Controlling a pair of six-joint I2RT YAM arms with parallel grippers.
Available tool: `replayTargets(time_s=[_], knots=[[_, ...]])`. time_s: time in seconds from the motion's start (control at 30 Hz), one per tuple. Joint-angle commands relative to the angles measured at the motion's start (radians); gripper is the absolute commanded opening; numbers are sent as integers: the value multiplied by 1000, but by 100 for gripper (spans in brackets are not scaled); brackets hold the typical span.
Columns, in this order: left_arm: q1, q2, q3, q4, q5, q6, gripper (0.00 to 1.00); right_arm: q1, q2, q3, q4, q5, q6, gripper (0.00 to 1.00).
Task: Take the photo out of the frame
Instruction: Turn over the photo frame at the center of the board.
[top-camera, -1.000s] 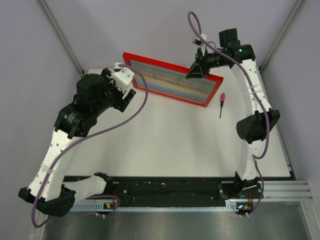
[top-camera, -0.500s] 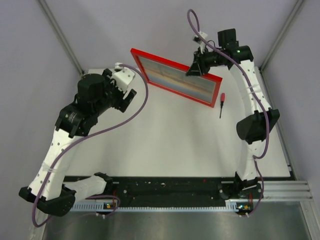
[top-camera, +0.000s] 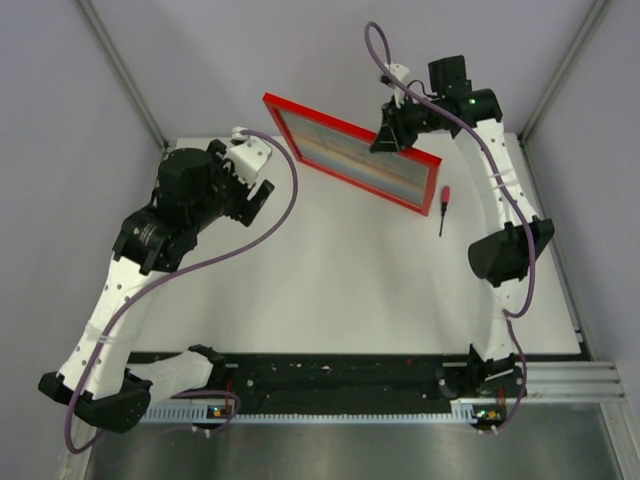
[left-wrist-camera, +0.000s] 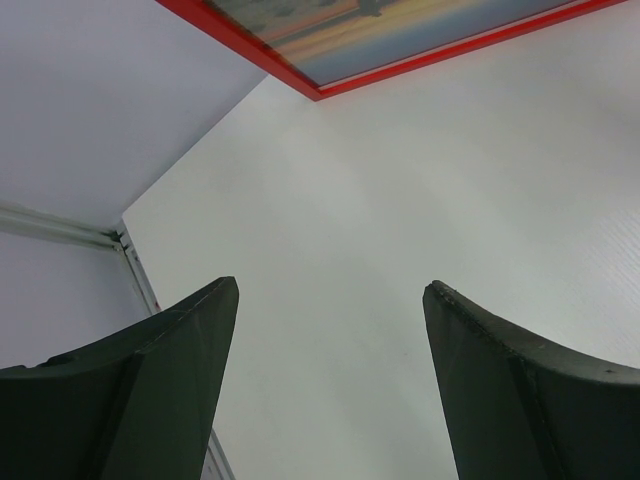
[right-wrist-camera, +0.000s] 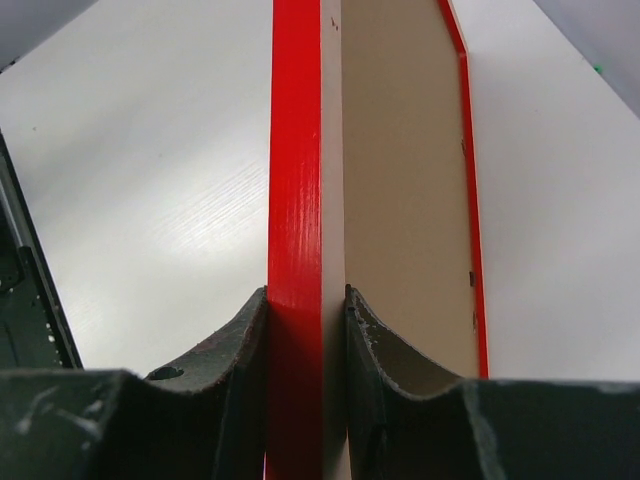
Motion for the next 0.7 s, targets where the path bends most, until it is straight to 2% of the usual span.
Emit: replayTargets(time_s=[0.0, 0.43, 0.67], knots=[[7, -17, -4, 34, 10, -18, 81, 11, -42, 14, -43, -90, 72, 0], [10, -2, 14, 29, 20, -24, 81, -3, -154, -27, 106, -349, 283, 0], [16, 15, 33, 29, 39, -36, 80, -37, -110, -43, 144, -381, 331, 0]])
